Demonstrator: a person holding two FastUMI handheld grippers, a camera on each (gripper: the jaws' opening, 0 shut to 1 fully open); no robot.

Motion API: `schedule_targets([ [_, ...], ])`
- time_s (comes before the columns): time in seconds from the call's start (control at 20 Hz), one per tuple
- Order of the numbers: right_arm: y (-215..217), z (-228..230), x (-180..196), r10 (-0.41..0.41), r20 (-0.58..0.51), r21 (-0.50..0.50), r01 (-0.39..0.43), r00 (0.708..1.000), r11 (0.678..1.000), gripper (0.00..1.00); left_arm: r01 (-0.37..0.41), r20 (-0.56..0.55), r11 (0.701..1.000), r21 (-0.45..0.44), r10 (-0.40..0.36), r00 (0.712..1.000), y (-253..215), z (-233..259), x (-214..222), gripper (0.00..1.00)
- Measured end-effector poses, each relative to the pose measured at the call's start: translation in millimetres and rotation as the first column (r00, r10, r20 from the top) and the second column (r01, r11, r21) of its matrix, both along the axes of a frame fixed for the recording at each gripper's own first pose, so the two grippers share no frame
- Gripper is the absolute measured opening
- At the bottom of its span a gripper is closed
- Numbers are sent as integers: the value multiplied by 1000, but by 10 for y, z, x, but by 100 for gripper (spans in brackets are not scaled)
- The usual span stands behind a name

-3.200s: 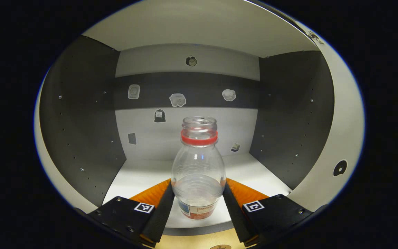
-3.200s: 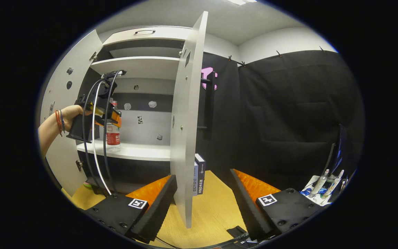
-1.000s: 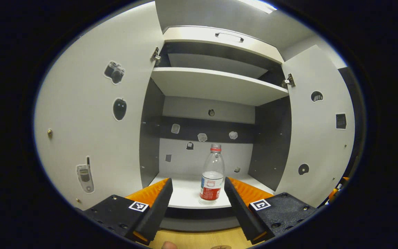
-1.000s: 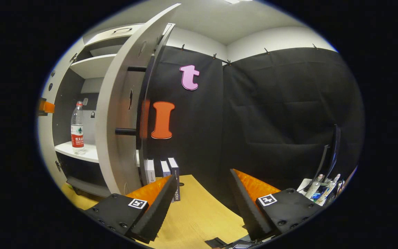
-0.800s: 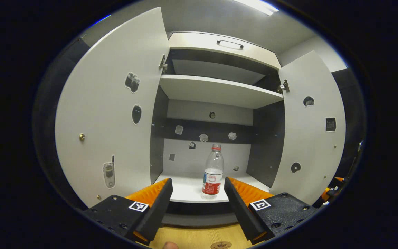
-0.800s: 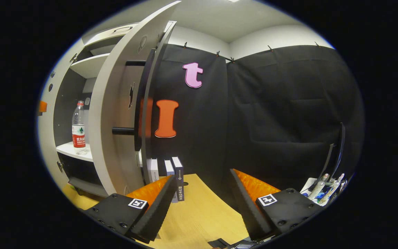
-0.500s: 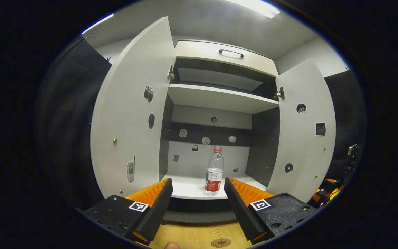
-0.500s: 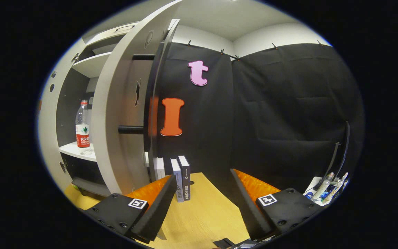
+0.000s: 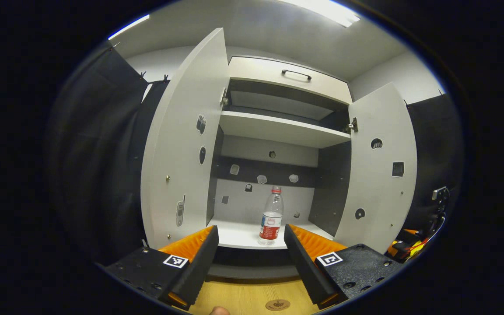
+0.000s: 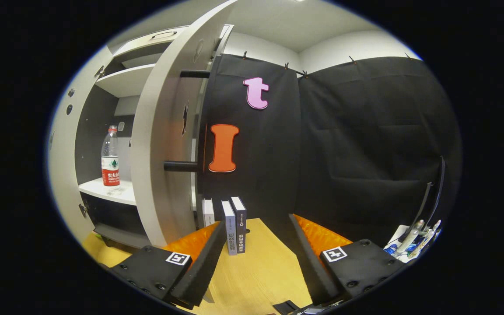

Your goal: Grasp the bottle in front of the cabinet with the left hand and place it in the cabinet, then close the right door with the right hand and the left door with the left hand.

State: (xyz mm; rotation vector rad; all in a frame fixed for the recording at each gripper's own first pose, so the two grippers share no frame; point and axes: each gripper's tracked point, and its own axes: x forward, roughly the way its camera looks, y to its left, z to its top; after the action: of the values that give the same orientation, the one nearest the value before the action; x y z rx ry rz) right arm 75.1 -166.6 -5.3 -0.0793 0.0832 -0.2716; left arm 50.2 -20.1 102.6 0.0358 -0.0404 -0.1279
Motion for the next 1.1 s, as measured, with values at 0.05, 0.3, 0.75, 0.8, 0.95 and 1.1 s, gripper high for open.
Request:
schedule_targets([
  [0.05,38,3,7,3,1,-8,-3,1000,1000,93,4,-1,1000,-5,-4,1000,2,3,-17,92],
  [0.3,460,-41,70,98,2,58,-98,995,994,92,-4,0,1000,-17,4,1000,91,37,-74,92],
  [0.75,1261,-52,301,262,-7,38,-262,965,964,91,-84,22,996,-16,84,996,498,106,-215,92],
  [0.8,1332,-56,328,277,-6,42,-276,961,960,91,-98,23,995,-10,98,995,553,100,-223,92],
  [0.95,1507,-61,441,305,-4,27,-305,952,952,91,-132,26,991,-7,132,991,694,107,-276,92],
  [1.1,1655,-70,601,327,-2,19,-327,945,945,84,-151,26,988,-18,152,988,782,112,-277,92],
])
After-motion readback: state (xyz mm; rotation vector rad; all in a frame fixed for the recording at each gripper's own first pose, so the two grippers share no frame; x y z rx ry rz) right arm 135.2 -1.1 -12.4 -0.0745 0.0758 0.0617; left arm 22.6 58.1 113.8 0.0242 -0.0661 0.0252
